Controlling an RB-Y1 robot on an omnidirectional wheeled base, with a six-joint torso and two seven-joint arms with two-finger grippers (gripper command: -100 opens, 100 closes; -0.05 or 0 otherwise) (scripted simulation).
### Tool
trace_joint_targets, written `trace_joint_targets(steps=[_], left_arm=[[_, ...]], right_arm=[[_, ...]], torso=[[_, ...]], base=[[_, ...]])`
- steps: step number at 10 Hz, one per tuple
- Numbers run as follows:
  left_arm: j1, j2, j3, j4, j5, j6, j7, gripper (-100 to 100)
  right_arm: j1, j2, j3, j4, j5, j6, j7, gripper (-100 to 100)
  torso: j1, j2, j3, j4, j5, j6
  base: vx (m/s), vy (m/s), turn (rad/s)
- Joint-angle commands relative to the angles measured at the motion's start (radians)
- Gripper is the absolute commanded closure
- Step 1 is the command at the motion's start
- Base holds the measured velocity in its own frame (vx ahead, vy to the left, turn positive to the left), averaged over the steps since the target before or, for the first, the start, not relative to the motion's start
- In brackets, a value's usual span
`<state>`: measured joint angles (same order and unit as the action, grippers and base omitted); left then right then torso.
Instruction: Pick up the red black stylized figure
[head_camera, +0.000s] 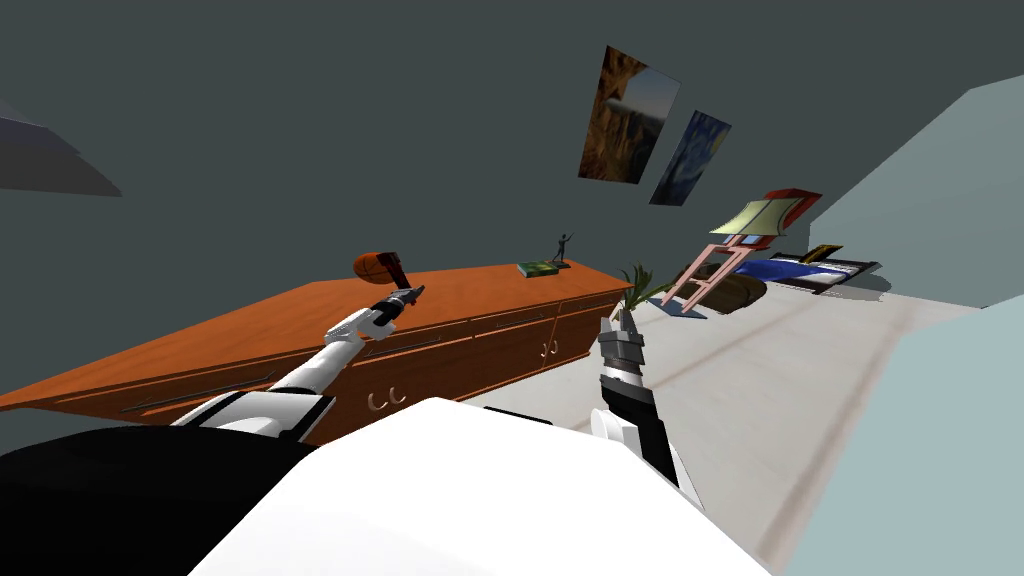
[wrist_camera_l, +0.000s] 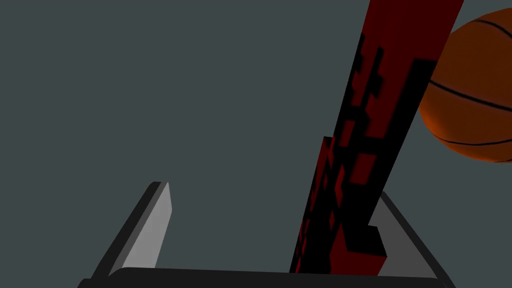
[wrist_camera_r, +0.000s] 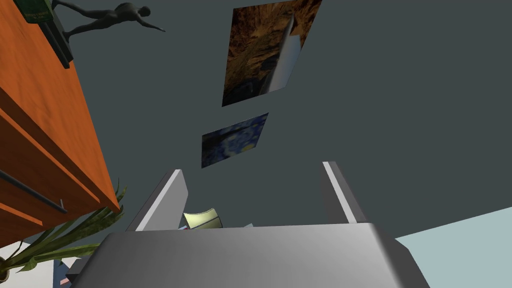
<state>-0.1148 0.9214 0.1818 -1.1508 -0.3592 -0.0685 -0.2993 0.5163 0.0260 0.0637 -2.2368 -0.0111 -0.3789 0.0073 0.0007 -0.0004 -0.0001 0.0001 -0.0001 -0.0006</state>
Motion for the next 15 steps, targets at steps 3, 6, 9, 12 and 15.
trace_joint_targets(steps=[3, 6, 9, 12, 15], left_arm=[[-0.108, 0.017, -0.052, 0.107, 0.013, -0.071, -0.024, -100], [-0.161, 0.037, -0.101, 0.183, 0.028, -0.117, -0.047, -100], [-0.235, 0.037, -0.105, 0.3, 0.028, -0.14, -0.047, -100], [-0.327, 0.057, -0.158, 0.382, 0.043, -0.209, -0.069, -100], [-0.394, 0.077, -0.207, 0.469, 0.057, -0.256, -0.091, -100]], right_arm=[[0.0, 0.0, 0.0, 0.0, 0.0, 0.0, 0.0, 0], [0.0, 0.0, 0.0, 0.0, 0.0, 0.0, 0.0, 0], [0.0, 0.0, 0.0, 0.0, 0.0, 0.0, 0.0, 0], [0.0, 0.0, 0.0, 0.0, 0.0, 0.0, 0.0, 0], [0.0, 0.0, 0.0, 0.0, 0.0, 0.0, 0.0, 0]], torso=[[-0.004, 0.001, 0.001, 0.0, -0.001, 0.0], [0.0, 0.0, 0.0, 0.0, 0.0, 0.0], [-0.003, 0.001, 0.001, 0.0, -0.001, 0.0], [-0.004, 0.001, 0.001, 0.0, -0.001, 0.0], [0.0, 0.0, 0.0, 0.0, 0.0, 0.0]], base=[[-0.017, -0.048, 0.089], [-0.003, -0.01, 0.043], [-0.013, -0.04, 0.032], [-0.016, -0.045, 0.09], [-0.007, -0.017, 0.052]])
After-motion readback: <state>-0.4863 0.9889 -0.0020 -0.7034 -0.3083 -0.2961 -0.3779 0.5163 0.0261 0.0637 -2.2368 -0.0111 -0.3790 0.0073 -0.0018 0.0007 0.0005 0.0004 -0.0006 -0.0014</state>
